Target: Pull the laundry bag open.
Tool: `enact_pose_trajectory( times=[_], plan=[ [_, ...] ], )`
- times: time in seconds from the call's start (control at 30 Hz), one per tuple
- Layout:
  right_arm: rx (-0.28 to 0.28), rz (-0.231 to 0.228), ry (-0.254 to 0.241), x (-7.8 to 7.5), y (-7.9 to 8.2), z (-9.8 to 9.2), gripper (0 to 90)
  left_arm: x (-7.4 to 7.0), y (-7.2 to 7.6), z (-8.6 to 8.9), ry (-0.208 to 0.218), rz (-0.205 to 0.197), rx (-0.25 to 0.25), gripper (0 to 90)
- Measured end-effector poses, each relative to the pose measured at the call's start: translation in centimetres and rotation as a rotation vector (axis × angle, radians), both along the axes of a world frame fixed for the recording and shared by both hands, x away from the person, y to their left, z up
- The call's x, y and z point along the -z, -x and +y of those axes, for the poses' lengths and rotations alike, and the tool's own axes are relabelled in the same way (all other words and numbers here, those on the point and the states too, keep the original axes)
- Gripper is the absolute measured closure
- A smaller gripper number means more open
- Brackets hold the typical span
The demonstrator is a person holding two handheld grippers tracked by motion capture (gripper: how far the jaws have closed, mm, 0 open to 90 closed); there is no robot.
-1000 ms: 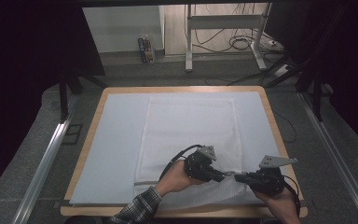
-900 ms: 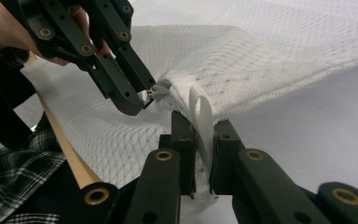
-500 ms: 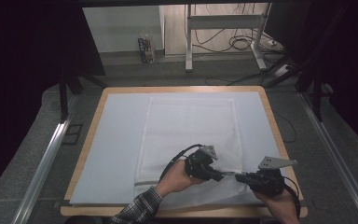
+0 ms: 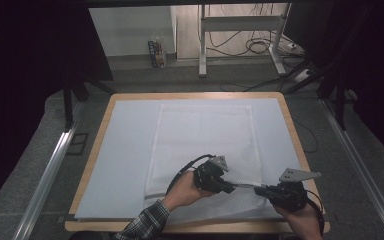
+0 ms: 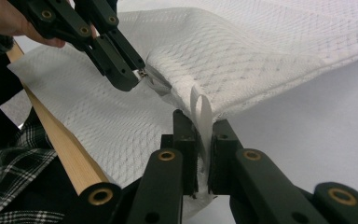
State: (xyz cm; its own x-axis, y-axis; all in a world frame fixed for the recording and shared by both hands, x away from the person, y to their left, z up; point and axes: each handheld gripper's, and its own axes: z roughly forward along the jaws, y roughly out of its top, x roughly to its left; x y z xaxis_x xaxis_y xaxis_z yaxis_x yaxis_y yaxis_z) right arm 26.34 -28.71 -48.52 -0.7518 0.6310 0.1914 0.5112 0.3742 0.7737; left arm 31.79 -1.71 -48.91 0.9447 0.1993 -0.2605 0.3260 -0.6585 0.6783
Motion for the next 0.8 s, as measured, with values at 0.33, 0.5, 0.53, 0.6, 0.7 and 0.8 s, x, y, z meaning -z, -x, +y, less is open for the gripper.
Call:
enact_pose_trajectory(
  times=[0.33, 0.5, 0.53, 0.6, 0.7, 0.8],
  plan=[
    [0.004, -0.011, 0.020, 0.1, 0.2, -0.1, 83.9, 0.3, 0.4, 1.7, -0.022, -0.016, -0.031, 87.3],
    [0.002, -0.012, 0.025, 0.1, 0.2, -0.1, 83.8, 0.0, 0.5, 2.3, -0.055, -0.046, -0.036, 87.2],
    [0.003, -0.013, 0.023, 0.1, 0.2, -0.1, 83.8, -0.1, 0.6, 2.4, -0.059, -0.051, -0.037, 87.3],
    [0.002, -0.013, 0.024, 0.1, 0.2, -0.2, 83.8, -0.2, 0.6, 2.8, -0.056, -0.049, -0.041, 87.3],
    [-0.001, -0.013, 0.019, 0.2, 0.3, -0.2, 83.8, -0.1, 0.8, 3.3, -0.062, -0.051, -0.049, 87.3],
    [-0.005, -0.013, 0.027, 0.2, 0.3, -0.1, 83.8, 0.1, 1.0, 3.7, -0.067, -0.054, -0.053, 87.3]
  ],
)
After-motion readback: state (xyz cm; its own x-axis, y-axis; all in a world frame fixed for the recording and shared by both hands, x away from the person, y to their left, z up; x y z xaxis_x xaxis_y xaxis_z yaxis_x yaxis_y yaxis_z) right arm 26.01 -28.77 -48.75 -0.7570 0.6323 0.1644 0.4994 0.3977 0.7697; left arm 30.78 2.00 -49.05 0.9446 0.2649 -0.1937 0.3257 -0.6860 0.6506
